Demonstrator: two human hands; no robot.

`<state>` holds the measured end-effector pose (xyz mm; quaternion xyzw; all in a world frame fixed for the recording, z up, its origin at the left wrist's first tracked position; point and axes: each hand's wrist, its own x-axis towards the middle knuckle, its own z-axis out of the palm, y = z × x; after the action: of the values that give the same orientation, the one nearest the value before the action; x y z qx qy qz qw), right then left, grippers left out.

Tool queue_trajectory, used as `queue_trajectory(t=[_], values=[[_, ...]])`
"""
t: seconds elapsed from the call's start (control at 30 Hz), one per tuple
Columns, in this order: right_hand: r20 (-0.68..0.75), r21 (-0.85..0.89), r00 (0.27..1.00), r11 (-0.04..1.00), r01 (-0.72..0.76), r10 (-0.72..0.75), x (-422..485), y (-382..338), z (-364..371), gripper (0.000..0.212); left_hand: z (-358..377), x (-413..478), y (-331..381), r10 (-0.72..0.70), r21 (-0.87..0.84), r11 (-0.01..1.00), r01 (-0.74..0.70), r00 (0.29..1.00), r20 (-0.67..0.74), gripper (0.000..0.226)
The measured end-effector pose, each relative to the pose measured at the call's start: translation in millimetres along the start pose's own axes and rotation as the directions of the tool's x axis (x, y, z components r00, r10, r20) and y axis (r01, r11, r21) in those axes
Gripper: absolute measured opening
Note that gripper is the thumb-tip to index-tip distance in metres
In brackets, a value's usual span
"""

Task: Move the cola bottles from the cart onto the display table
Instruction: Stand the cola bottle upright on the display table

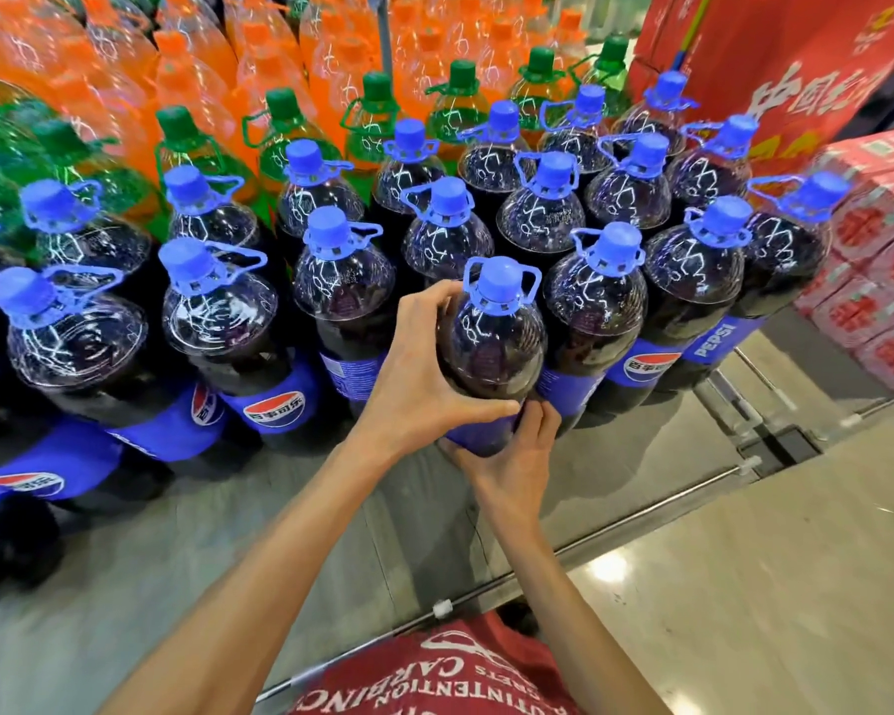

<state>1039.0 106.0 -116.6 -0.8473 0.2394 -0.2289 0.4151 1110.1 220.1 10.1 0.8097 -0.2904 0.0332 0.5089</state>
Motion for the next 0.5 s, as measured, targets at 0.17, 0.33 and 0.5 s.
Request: queue_trajectory(t=[0.17, 0.33, 0.5], values=[[0.001, 0.02, 1.0, 1.0, -0.018, 0.018, -3.3, 1.0, 1.1, 0.104, -6.3, -4.2, 0.1, -0.019, 0.025, 1.0, 0.018, 0.999, 0.028, 0.118], [0.007, 0.009, 0.999, 0.999, -0.033, 0.033, -2.5, 0.1, 1.8, 0.105, -8.2, -4.2, -2.5, -0.038, 0.027, 0.999, 0.037, 0.999, 0.035, 0.113], [0.02, -0.004, 1.0, 1.0, -0.009, 0.009, -1.4, 1.7, -0.2, 0.102, -3.3, -5.3, -4.4, -0.047, 0.046, 0.998, 0.047, 0.999, 0.003, 0.112]])
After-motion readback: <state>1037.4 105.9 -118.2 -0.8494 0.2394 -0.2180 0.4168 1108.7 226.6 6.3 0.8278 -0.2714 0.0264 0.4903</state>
